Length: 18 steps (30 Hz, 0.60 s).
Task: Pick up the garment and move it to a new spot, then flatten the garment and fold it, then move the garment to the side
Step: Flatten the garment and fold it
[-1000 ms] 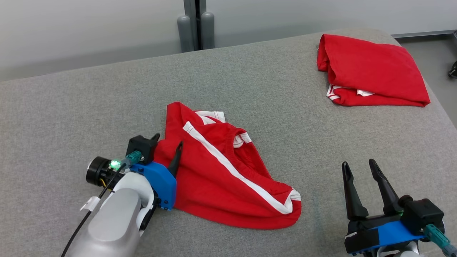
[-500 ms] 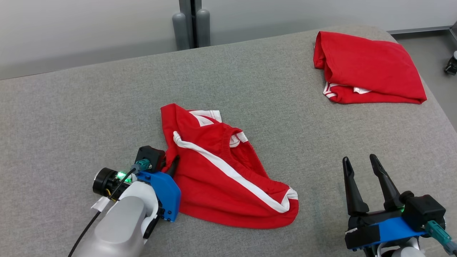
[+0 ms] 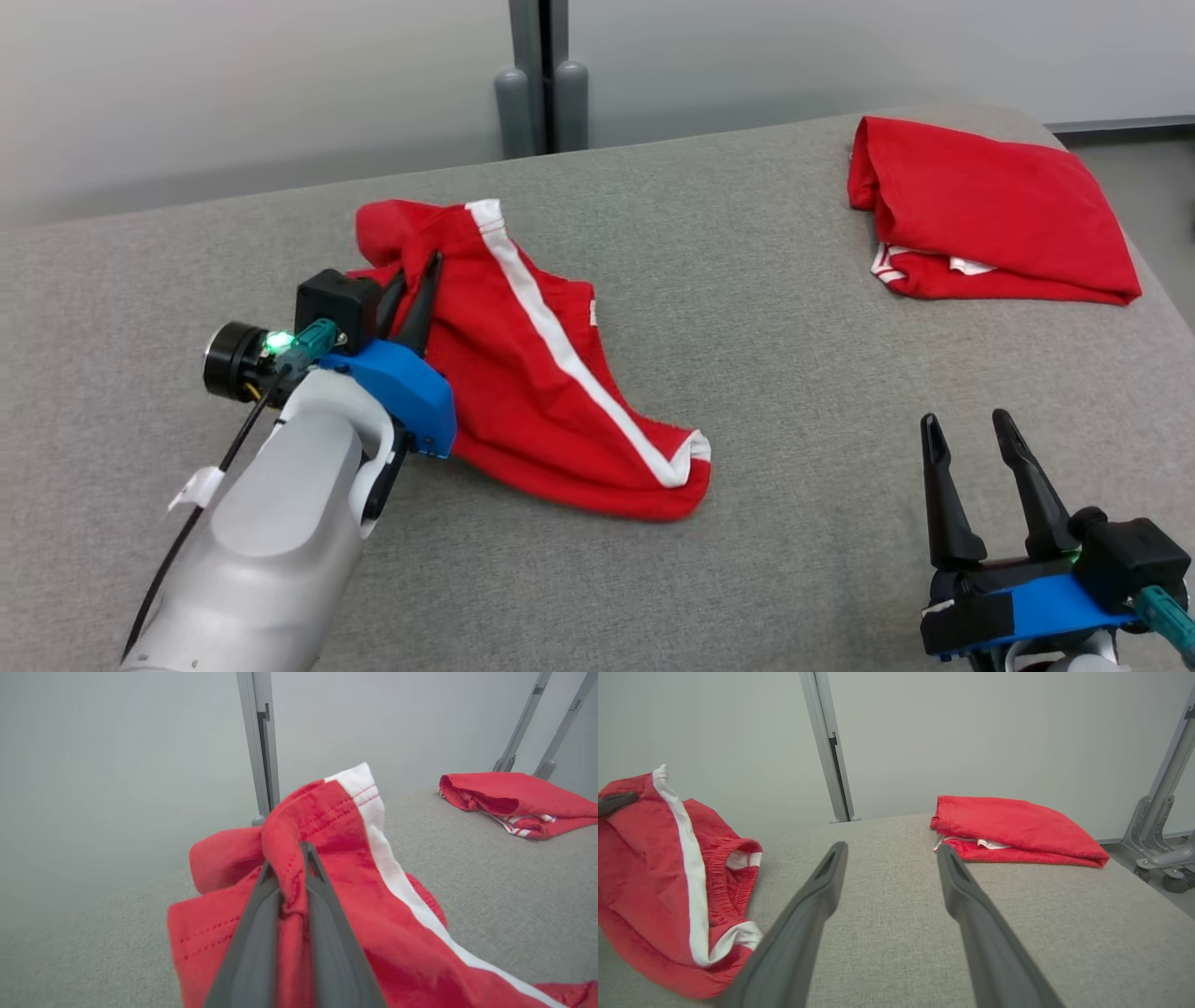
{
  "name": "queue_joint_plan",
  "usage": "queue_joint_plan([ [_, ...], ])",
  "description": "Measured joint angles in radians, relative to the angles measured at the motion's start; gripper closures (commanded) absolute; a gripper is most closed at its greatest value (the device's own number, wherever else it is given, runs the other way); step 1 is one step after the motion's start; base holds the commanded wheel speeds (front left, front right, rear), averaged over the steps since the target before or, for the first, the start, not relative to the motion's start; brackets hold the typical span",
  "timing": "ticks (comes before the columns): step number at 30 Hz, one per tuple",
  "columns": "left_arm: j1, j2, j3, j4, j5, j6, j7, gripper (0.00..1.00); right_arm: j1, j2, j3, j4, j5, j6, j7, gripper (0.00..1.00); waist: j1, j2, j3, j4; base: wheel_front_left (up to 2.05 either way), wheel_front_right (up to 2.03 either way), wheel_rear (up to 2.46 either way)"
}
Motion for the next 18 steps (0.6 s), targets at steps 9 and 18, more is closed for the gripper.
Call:
queue_joint_plan([
  [9,0.287,0.042,0.112,-0.309,0.077,0.037,-0.002,1.00,0.017,0.001,0.011,-0.001,0.003,0.000,0.000,0.00,0.0001,0.0000,-0.010,0.057,0.00,0.00,0.00],
  [18,0.582,0.018,0.228,-0.445,0.133,0.036,-0.002,1.00,0.024,0.001,0.022,0.008,0.001,0.000,0.000,0.00,0.0000,0.0000,-0.026,0.104,0.00,0.00,0.00],
])
